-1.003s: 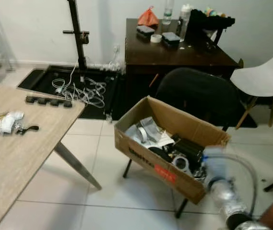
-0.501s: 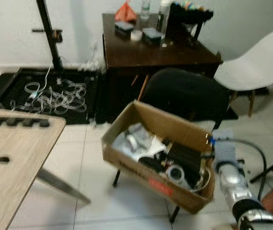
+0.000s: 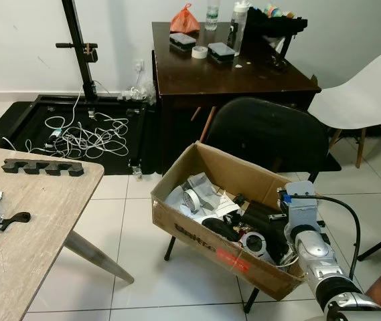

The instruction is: Picking trash to rubbish bin

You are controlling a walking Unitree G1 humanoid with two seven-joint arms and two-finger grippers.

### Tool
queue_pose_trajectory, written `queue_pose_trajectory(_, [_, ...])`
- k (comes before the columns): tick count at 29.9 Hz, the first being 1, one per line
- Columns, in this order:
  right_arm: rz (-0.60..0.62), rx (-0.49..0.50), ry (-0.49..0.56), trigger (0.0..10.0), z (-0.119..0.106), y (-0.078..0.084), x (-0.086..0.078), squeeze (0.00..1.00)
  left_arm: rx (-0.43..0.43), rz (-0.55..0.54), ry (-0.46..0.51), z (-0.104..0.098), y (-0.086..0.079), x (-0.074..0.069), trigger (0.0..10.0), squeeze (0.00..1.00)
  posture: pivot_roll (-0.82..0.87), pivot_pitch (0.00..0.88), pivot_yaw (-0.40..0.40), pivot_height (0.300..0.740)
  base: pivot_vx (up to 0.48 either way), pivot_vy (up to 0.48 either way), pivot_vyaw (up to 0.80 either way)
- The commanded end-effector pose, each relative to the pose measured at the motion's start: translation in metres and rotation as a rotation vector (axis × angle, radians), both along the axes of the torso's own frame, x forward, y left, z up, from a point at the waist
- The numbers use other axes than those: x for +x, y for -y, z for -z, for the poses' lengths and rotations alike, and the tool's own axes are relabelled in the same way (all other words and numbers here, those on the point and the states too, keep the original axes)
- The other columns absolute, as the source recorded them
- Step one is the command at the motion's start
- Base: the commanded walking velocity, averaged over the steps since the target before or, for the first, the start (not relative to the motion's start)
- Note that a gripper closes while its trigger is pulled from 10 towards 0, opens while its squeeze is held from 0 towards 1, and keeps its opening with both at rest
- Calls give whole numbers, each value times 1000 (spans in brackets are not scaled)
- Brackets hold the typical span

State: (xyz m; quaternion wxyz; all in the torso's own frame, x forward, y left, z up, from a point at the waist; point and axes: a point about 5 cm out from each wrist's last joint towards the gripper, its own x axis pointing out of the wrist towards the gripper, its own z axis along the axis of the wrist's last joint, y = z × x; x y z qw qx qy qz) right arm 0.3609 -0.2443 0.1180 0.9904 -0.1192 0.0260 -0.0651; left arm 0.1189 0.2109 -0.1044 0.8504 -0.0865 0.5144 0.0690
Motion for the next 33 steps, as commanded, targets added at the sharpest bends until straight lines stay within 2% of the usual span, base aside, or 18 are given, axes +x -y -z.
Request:
queue_pose_trajectory(1, [17, 3, -24, 10000, 10, 4, -6, 1000, -10, 12, -45, 5, 6, -13, 10000, 0, -79, 201, 23, 740, 0, 0, 0])
queue_pose_trajectory(6, [87, -35, -10, 10000, 7, 13, -8, 1000, -14, 11, -45, 5, 9, -12, 10000, 0, -78, 202, 25, 740, 0, 0, 0])
queue_pose_trajectory(9, [82, 3, -5, 10000, 6, 12, -7, 1000, -16, 12, -43, 5, 10, -11, 10000, 0, -80, 202, 26, 740, 0, 0, 0])
queue_pose_trajectory(10, [23, 53, -4, 10000, 7, 3, -4, 424, -16, 12, -41, 5, 10, -9, 10000, 0, -81, 202, 27, 740, 0, 0, 0])
queue_pose_trajectory(11, [-56, 119, -1, 10000, 7, -8, -2, 0, -14, 13, -40, 4, 9, -8, 10000, 0, -81, 202, 27, 740, 0, 0, 0])
queue_pose_trajectory(14, [-354, 387, 4, 10000, 9, -51, 2, 0, -5, 6, -31, 1, -2, -3, 10000, 0, -83, 201, 26, 740, 0, 0, 0])
queue_pose_trajectory(17, [-420, 433, 6, 10000, 9, -60, 2, 0, -2, 3, -29, 0, -5, -3, 10000, 0, -83, 201, 26, 740, 0, 0, 0])
queue_pose_trajectory(18, [-533, 472, 0, 10000, 9, -78, 0, 0, 1, -9, -26, -1, -12, -3, 10000, 0, -83, 201, 26, 740, 0, 0, 0])
queue_pose_trajectory(23, [-621, 421, -61, 10000, 18, -100, -4, 0, 2, -24, -34, -2, -20, -6, 10000, 0, -79, 199, 22, 740, 0, 0, 0])
queue_pose_trajectory(29, [-637, 375, -123, 10000, 29, -102, -9, 0, 1, -21, -48, -1, -21, -11, 10000, 0, -79, 196, 18, 740, -248, 0, 0])
queue_pose_trajectory(33, [-595, 280, -230, 10000, 46, -97, -15, 0, -3, -21, -58, 0, -19, -14, 10000, 0, -84, 191, 16, 740, -343, 0, 0])
